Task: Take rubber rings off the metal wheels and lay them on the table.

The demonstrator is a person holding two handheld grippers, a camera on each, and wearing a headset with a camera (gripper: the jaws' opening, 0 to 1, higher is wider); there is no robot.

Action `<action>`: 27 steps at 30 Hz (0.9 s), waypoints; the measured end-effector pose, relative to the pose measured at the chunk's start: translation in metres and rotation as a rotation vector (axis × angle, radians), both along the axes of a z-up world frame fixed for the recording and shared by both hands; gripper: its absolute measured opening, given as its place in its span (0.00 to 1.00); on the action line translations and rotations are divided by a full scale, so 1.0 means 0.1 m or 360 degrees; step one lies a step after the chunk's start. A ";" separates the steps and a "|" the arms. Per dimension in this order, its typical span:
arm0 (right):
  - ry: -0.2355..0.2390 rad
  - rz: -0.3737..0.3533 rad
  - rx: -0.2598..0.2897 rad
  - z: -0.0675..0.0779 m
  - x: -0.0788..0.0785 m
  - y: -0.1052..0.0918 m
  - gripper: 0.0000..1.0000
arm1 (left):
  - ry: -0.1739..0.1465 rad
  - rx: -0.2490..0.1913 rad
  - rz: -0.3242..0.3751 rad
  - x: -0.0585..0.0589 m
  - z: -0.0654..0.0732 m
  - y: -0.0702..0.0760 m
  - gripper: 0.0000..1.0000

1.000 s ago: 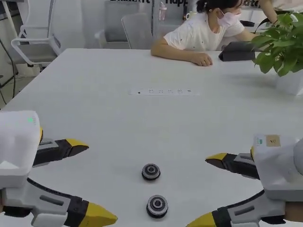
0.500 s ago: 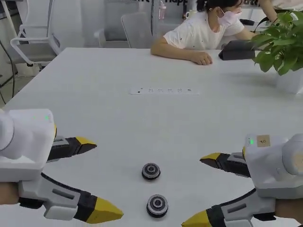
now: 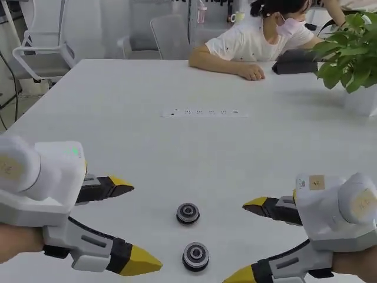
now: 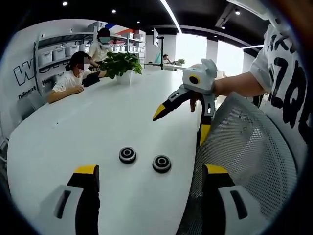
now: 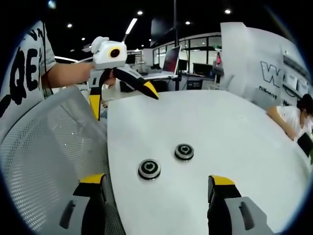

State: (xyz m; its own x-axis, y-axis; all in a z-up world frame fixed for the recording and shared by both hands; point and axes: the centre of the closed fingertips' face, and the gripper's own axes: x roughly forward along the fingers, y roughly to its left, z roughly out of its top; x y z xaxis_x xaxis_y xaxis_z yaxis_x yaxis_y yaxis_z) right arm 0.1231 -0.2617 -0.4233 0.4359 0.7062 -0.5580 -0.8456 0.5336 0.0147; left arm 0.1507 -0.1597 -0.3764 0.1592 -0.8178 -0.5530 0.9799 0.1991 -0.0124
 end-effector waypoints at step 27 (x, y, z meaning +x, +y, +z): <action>0.0070 0.0105 -0.0002 -0.27 0.03 0.11 0.61 | 0.0071 0.0115 -0.0142 -0.06 -0.37 -0.20 0.72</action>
State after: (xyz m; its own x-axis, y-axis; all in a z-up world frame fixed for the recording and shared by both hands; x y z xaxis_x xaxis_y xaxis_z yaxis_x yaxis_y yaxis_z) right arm 0.1257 -0.2503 -0.4503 0.3633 0.7318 -0.5766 -0.8776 0.4766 0.0520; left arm 0.1451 -0.1793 -0.4130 0.0617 -0.7853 -0.6160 0.9926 0.1132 -0.0449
